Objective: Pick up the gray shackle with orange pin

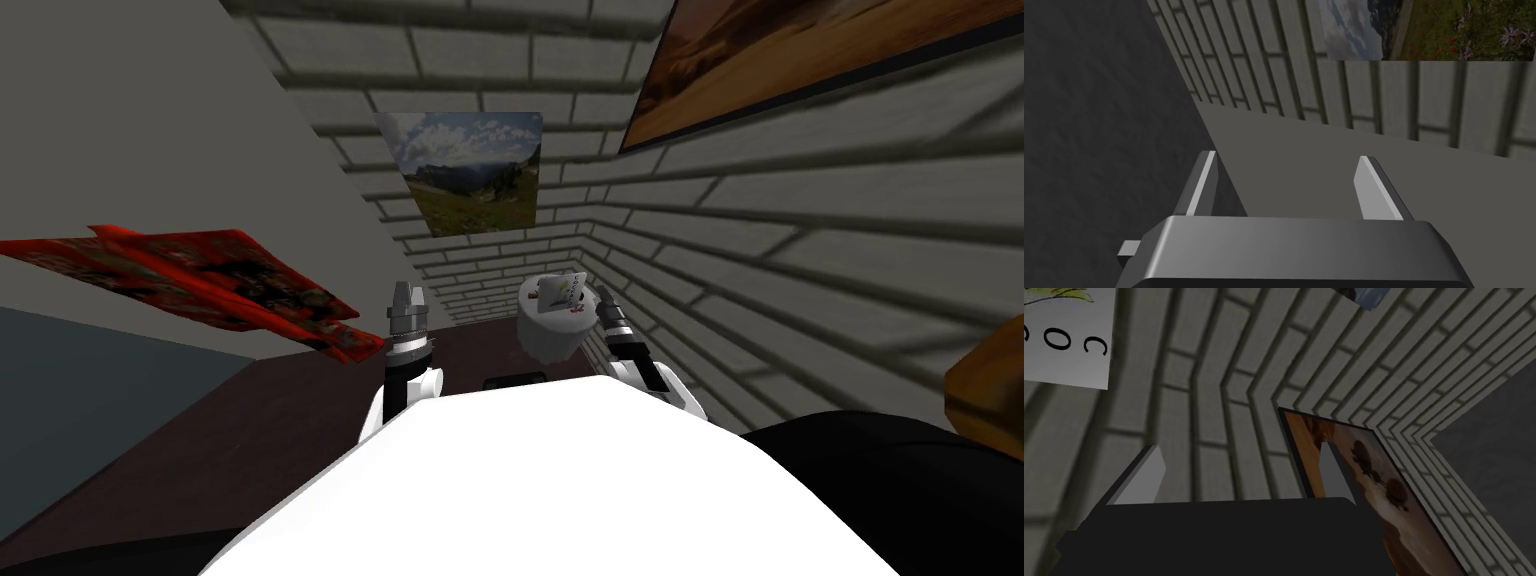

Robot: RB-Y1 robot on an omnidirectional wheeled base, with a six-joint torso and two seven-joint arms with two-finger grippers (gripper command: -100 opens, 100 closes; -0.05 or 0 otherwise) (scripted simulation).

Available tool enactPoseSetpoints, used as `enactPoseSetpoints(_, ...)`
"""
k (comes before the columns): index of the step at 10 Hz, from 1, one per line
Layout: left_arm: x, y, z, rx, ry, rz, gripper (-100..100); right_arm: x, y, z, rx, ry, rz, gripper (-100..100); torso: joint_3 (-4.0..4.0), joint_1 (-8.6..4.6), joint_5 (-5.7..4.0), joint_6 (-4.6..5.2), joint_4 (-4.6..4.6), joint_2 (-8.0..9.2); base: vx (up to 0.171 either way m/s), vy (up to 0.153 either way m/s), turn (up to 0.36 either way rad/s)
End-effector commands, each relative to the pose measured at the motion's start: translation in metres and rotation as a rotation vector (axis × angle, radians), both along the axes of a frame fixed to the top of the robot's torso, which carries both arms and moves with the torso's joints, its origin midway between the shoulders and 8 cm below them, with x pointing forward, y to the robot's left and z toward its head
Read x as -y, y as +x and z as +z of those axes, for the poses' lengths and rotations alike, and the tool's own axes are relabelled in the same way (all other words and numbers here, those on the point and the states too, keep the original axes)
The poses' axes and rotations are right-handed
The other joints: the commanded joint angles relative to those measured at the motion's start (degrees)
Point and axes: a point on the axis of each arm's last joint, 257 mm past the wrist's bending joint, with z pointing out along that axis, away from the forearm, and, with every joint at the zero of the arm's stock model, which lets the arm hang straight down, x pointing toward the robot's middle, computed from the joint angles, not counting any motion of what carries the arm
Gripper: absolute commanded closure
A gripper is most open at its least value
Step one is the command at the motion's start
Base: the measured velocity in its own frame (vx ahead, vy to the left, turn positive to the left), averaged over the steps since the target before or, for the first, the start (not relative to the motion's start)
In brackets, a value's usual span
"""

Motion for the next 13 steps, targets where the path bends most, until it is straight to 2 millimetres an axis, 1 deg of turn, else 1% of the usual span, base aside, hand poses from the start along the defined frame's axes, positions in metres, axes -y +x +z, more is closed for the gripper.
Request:
enactPoseSetpoints(1, 0.0, 0.0, 0.0, 0.0, 0.0, 0.0, 0, 0.019, 0.0, -0.024, -0.071, -0.027, -0.028, -100, 0.0, 0.0, 0.0, 0.0, 0.0, 0.0, 0.013, 0.234, 0.141)
enactPoseSetpoints(2, 0.0, 0.0, 0.0, 0.0, 0.0, 0.0, 0, 0.02, 0.0, -0.027, -0.077, -0.025, -0.031, -100, -0.04, 0.0, 0.0, -0.01, -0.01, -0.08, 0.015, 0.158, 0.047)
enactPoseSetpoints(4, 0.0, 0.0, 0.0, 0.0, 0.0, 0.0, 0, 0.047, -0.001, -0.057, -0.165, -0.06, -0.069, -100, -0.03, -0.36, -0.08, 0.0, -0.01, -0.06, 0.013, 0.15, 0.128)
enactPoseSetpoints(5, 0.0, 0.0, 0.0, 0.0, 0.0, 0.0, 0, 0.061, -0.002, -0.071, -0.207, -0.079, -0.087, -100, -0.05, -0.32, -0.06, 0.0, -0.02, -0.09, 0.024, 0.189, 0.179)
enactPoseSetpoints(6, 0.0, 0.0, 0.0, 0.0, 0.0, 0.0, 0, 0.064, -0.004, -0.079, -0.223, -0.076, -0.094, -100, -0.06, -0.22, -0.04, -0.01, -0.02, -0.11, 0.03, 0.133, 0.045)
enactPoseSetpoints(7, 0.0, 0.0, 0.0, 0.0, 0.0, 0.0, 0, 0.08, -0.007, -0.095, -0.272, -0.095, -0.116, -100, -0.07, -0.38, -0.07, 0.03, -0.02, -0.12, 0.035, 0.106, 0.093)
enactPoseSetpoints(9, 0.0, 0.0, 0.0, 0.0, 0.0, 0.0, 0, 0.081, -0.007, -0.097, -0.276, -0.094, -0.118, -100, -0.05, -0.59, -0.12, 0.04, -0.02, -0.08, 0.015, 0.057, 0.02)
enactPoseSetpoints(10, 0.0, 0.0, 0.0, 0.0, 0.0, 0.0, 0, 0.096, -0.011, -0.113, -0.327, -0.114, -0.14, -100, -0.02, -0.75, -0.15, 0.03, 0.0, -0.03, 0.01, 0.068, 0.095)
enactPoseSetpoints(11, 0.0, 0.0, 0.0, 0.0, 0.0, 0.0, 0, 0.11, -0.015, -0.125, -0.37, -0.136, -0.158, -100, -0.02, -0.69, -0.15, 0.01, 0.0, -0.04, 0.053, 0.134, 0.178)
enactPoseSetpoints(12, 0.0, 0.0, 0.0, 0.0, 0.0, 0.0, 0, 0.114, -0.018, -0.133, -0.387, -0.133, -0.166, -100, -0.09, -0.48, -0.1, 0.0, -0.02, -0.16, 0.055, 0.109, 0.047)
enactPoseSetpoints(13, 0.0, 0.0, 0.0, 0.0, 0.0, 0.0, 0, 0.131, -0.023, -0.148, -0.438, -0.154, -0.189, -100, -0.1, -0.52, -0.1, 0.04, -0.04, -0.18, 0.053, 0.096, 0.072)
